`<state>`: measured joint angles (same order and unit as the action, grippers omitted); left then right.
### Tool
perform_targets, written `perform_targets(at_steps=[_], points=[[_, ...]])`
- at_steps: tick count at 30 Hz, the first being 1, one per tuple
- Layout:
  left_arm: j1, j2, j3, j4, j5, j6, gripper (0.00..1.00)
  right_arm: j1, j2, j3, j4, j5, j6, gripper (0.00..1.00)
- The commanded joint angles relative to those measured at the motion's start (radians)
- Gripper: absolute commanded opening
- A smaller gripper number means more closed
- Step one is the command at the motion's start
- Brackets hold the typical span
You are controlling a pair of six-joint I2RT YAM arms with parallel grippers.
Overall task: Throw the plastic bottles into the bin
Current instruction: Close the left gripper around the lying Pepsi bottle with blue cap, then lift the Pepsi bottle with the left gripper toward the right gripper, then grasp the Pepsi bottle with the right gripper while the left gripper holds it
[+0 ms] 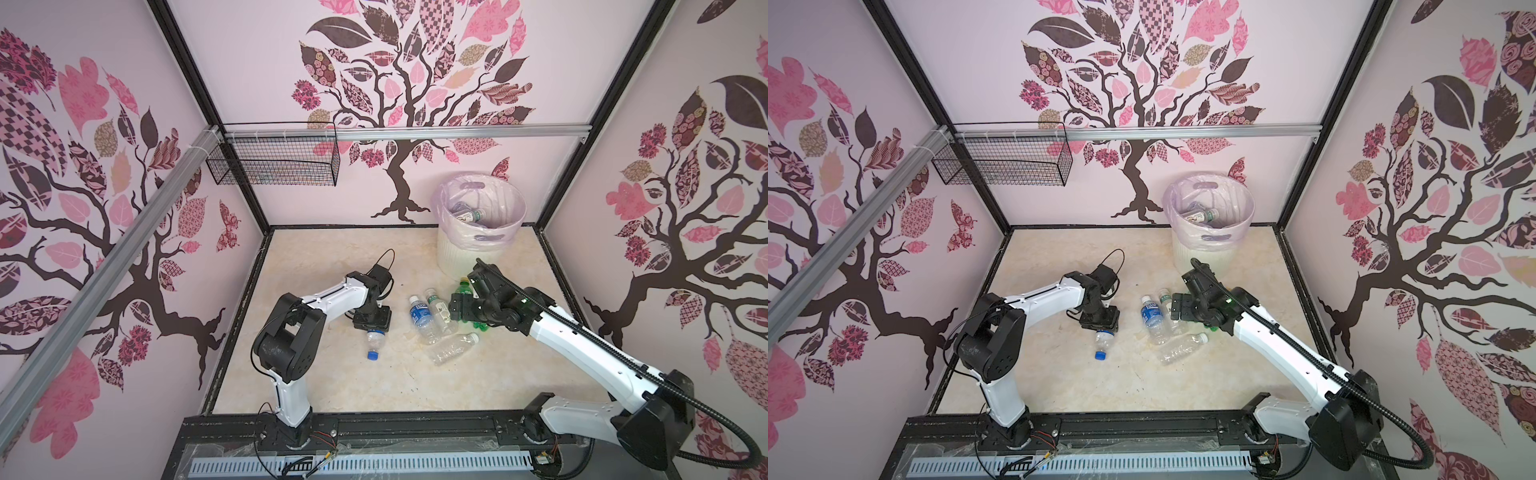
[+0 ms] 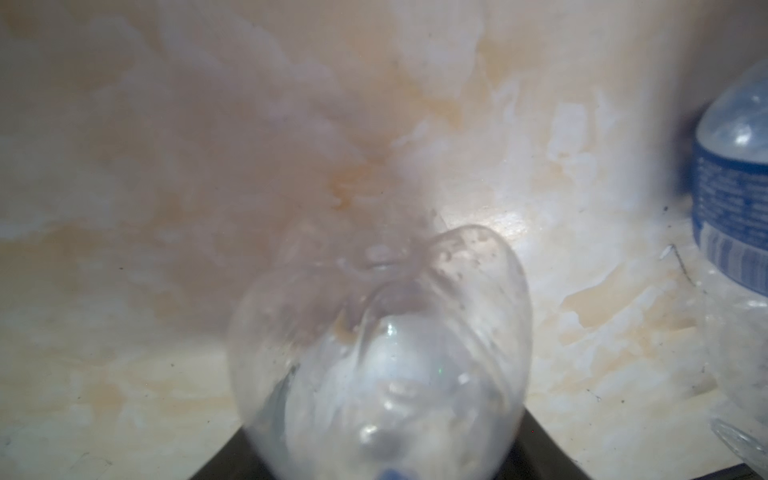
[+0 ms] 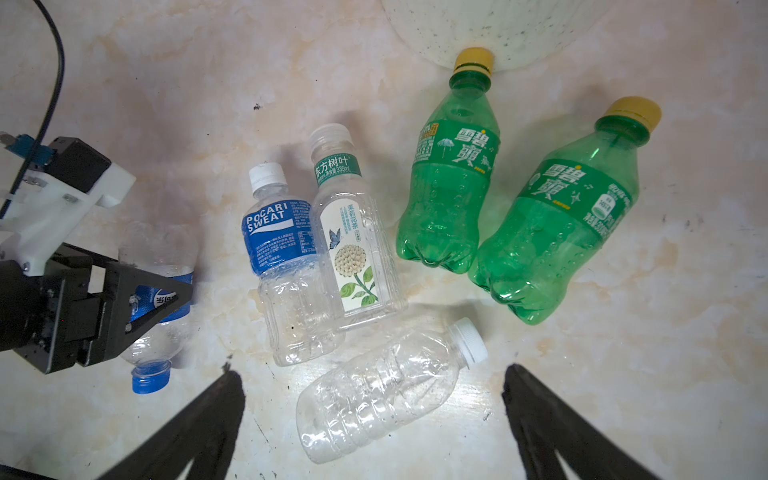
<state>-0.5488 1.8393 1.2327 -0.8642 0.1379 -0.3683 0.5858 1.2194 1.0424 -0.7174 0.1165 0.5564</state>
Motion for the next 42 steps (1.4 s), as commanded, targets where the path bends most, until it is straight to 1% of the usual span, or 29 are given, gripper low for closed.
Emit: perform_targets(at_steps=[1,3,6,10,13,17,19,24,29,34,42], points=[[0.004,0.011,-0.011,0.026,0.026,-0.032,0.57,-0.006,0.02,0.045,-0.001,-0.008,-0.011,1.0],[0.017,0.016,-0.001,0.032,0.054,-0.057,0.55,-0.007,0.022,0.048,-0.001,-0.012,-0.013,1.0],[0.06,0.022,0.004,0.06,0.125,-0.118,0.54,-0.006,0.026,0.052,-0.001,-0.014,-0.012,0.99],[0.158,0.023,-0.016,0.134,0.267,-0.254,0.53,-0.007,0.045,0.074,-0.008,-0.042,0.0,1.0],[0.196,-0.007,-0.017,0.19,0.321,-0.35,0.53,-0.007,0.048,0.091,0.008,-0.069,0.008,0.99],[0.199,-0.04,0.049,0.204,0.349,-0.448,0.54,-0.007,0.066,0.134,0.032,-0.113,-0.006,0.99],[0.199,-0.062,0.062,0.265,0.389,-0.52,0.54,-0.007,0.088,0.161,0.048,-0.142,-0.017,0.99],[0.199,-0.101,0.087,0.397,0.442,-0.708,0.53,-0.006,0.129,0.211,0.089,-0.188,-0.018,1.0],[0.194,-0.124,0.149,0.444,0.458,-0.807,0.53,-0.005,0.167,0.255,0.138,-0.238,-0.018,1.0],[0.168,-0.127,0.227,0.422,0.431,-0.814,0.53,-0.003,0.189,0.298,0.196,-0.305,0.009,0.99],[0.124,-0.117,0.278,0.482,0.454,-0.897,0.53,0.023,0.247,0.349,0.22,-0.347,-0.005,0.9]])
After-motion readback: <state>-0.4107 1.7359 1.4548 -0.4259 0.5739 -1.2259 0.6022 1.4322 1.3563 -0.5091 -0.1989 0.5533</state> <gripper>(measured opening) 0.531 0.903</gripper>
